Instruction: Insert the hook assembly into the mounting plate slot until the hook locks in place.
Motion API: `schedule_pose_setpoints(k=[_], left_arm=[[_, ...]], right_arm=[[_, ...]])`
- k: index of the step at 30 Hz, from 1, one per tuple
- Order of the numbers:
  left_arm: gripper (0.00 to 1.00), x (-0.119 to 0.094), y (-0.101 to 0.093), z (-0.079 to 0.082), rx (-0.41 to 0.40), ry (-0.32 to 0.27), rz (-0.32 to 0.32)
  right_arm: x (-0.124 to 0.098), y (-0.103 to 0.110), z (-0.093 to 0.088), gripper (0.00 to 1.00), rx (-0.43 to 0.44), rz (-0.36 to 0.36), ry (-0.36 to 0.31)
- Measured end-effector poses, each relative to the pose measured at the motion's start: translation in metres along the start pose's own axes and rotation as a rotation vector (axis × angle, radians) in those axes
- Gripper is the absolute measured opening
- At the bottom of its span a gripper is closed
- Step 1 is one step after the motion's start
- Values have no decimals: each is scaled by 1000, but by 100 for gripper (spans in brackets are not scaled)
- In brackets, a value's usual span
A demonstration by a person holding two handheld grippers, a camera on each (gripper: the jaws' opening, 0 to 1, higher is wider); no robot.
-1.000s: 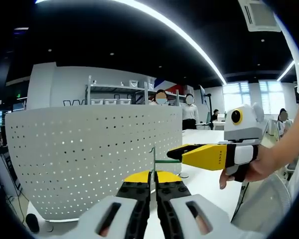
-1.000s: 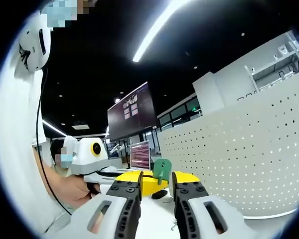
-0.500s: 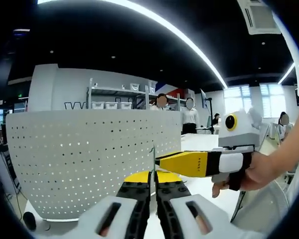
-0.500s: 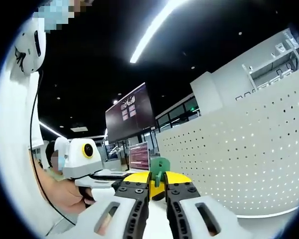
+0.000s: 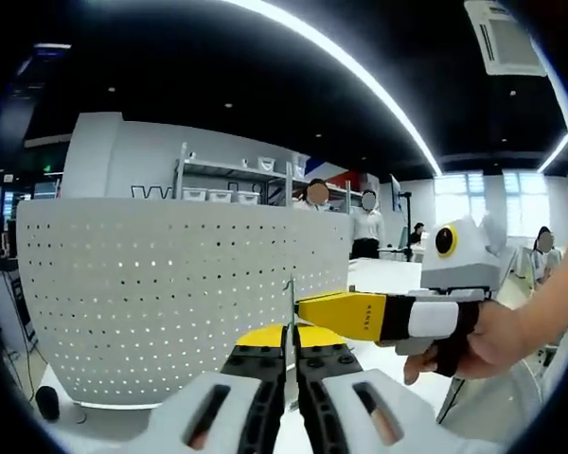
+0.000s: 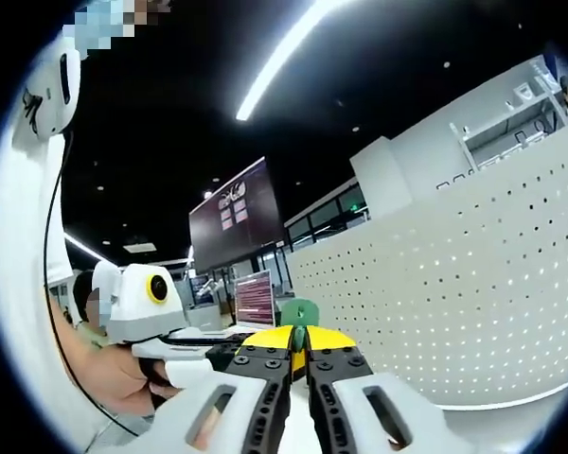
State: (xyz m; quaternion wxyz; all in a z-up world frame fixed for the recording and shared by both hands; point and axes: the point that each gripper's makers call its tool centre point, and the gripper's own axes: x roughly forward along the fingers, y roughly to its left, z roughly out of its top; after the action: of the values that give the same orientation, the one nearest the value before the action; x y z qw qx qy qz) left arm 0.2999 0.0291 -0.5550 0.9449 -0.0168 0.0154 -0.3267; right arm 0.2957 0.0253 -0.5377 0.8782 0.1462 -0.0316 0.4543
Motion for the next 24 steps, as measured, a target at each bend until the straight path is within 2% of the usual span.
schedule_pose_setpoints(k=[17,22,24], left_arm=[[2,-1,0,-1,3,4,-1],[3,1,1,-4,-50,9,-27],[3,1,0,-3,-26,4,-24]], right_arm=[[0,1,-1,1,-3,-8,-2],[-2,0,-2,0,1,-10,7],[-1,1,-2,0,0,-7,6]])
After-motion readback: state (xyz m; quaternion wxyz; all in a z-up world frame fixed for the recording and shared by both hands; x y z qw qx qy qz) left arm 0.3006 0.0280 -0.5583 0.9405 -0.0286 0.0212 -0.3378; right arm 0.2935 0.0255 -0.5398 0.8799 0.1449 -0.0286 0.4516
